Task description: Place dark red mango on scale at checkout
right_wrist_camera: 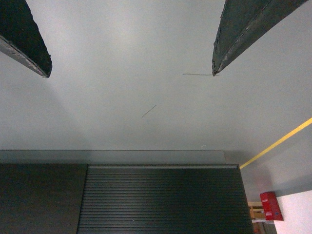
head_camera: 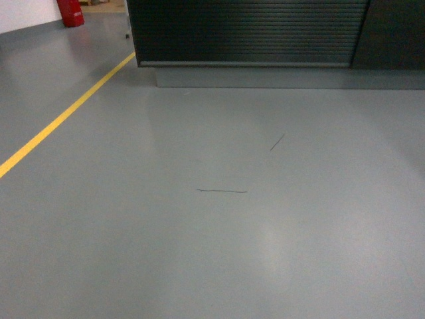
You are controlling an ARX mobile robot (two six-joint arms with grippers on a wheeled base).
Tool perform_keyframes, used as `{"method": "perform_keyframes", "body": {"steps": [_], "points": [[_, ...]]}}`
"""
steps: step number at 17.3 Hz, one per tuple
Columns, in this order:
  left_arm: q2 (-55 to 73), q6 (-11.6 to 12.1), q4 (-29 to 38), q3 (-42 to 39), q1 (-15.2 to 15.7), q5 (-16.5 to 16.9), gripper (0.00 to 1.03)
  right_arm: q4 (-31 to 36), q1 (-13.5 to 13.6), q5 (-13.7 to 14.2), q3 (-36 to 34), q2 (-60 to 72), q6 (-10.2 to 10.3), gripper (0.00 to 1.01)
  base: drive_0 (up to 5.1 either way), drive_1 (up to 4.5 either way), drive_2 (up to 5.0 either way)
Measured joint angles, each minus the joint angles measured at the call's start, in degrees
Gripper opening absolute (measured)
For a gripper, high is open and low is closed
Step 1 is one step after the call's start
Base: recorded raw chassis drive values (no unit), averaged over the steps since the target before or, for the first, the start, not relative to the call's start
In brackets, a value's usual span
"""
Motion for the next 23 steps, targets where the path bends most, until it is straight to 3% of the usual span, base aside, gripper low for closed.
{"method": "perform_keyframes", "body": {"steps": [23], "points": [[0.0,0.0,0.0,0.0,0.0,0.0,0.98,0.0,0.0,0.0,0.0,0.0,0.0,0.98,0.0,0.0,0.0]]}}
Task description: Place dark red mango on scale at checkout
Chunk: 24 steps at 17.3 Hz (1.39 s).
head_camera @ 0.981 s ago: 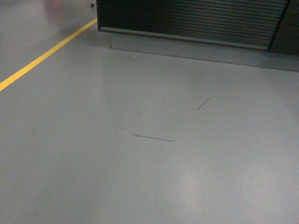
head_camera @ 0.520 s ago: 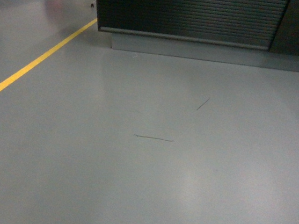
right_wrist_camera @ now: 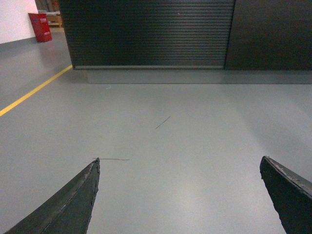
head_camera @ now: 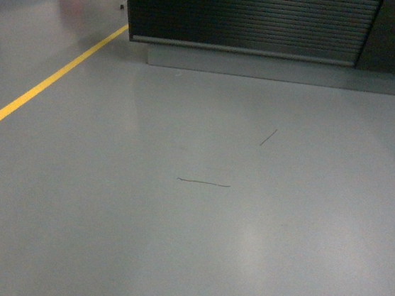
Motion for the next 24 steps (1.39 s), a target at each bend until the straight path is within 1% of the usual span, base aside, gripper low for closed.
{"method": "perform_keyframes", "body": {"steps": [18,24], "points": [[0.0,0.0,0.1,0.0,0.0,0.0,0.98,0.1,0.0,0.0,0.0,0.0,0.0,0.98,0.0,0.0,0.0],[0.0,0.0,0.1,0.0,0.0,0.0,0.98,-0.1,0.0,0.0,0.0,0.0,0.0,0.98,-0.1,4.13,-4.3]]}}
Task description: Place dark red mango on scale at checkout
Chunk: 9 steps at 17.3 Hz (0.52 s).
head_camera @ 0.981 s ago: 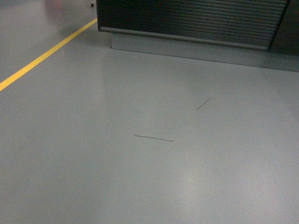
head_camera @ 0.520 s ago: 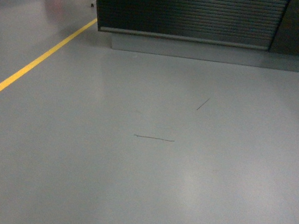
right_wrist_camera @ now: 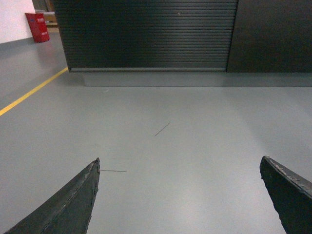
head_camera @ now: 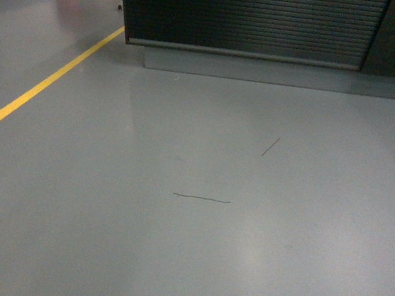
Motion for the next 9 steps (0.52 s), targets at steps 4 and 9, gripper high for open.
{"method": "perform_keyframes", "body": {"steps": [4,9], "points": [[0.0,0.0,-0.1,0.0,0.0,0.0,0.98,0.1,0.0,0.0,0.0,0.0,0.0,0.98,-0.1,4.18,-4.3],[0.0,0.0,-0.1,0.0,0.0,0.0,0.98,0.2,0.0,0.0,0.0,0.0,0.0,0.98,0.0,4.27,-4.2]]}}
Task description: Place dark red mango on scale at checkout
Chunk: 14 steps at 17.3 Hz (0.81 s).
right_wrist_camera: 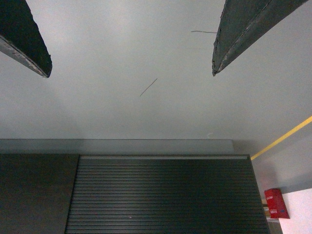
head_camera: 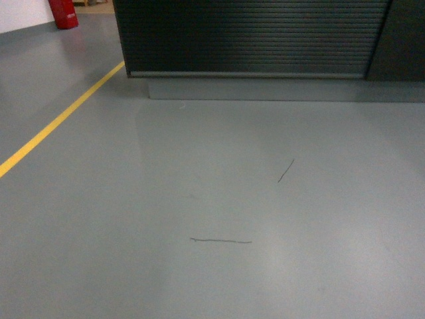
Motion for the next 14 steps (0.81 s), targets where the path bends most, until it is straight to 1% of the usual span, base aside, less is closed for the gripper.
{"method": "perform_keyframes", "body": {"steps": [14], "points": [[0.0,0.0,-0.1,0.0,0.0,0.0,0.98,-0.1,0.0,0.0,0.0,0.0,0.0,0.98,0.0,4.24,-4.2]]}}
